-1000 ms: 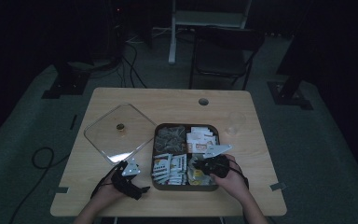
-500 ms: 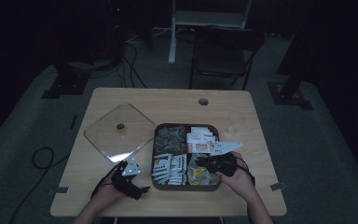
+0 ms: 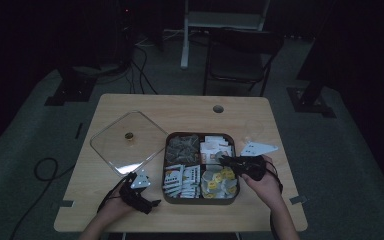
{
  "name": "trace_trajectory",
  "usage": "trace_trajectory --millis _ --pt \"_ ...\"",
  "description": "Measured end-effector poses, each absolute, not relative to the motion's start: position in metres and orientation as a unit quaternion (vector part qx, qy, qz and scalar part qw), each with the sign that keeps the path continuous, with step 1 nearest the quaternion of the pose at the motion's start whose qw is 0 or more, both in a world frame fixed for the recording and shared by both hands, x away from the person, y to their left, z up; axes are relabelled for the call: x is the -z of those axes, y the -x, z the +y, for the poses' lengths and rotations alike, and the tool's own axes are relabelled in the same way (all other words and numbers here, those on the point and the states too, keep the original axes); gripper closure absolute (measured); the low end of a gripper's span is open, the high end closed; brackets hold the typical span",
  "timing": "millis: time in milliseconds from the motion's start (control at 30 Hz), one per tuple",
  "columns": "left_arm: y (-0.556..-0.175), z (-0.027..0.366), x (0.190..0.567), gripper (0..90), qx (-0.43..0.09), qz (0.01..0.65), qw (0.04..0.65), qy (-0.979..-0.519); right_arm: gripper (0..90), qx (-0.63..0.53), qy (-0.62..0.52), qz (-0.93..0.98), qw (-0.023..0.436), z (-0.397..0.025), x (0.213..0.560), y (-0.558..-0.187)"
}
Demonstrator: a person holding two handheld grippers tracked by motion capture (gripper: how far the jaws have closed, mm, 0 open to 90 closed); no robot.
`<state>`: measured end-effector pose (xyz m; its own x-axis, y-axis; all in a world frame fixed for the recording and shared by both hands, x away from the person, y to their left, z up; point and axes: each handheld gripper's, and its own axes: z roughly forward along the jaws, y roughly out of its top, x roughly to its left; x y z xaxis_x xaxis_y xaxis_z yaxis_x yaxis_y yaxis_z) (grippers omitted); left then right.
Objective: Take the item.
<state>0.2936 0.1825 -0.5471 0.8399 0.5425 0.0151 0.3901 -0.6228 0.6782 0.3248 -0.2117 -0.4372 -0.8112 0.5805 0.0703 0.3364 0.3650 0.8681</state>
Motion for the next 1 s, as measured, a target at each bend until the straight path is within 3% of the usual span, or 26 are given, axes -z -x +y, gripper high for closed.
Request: trace_trajectory --millis 1000 --pt "-0.294 0.183 0.547 0.3 -0.110 0.261 0.346 -0.894 85.4 -0.509 -0.370 0.746 0.216 -0.276 0.414 -0.388"
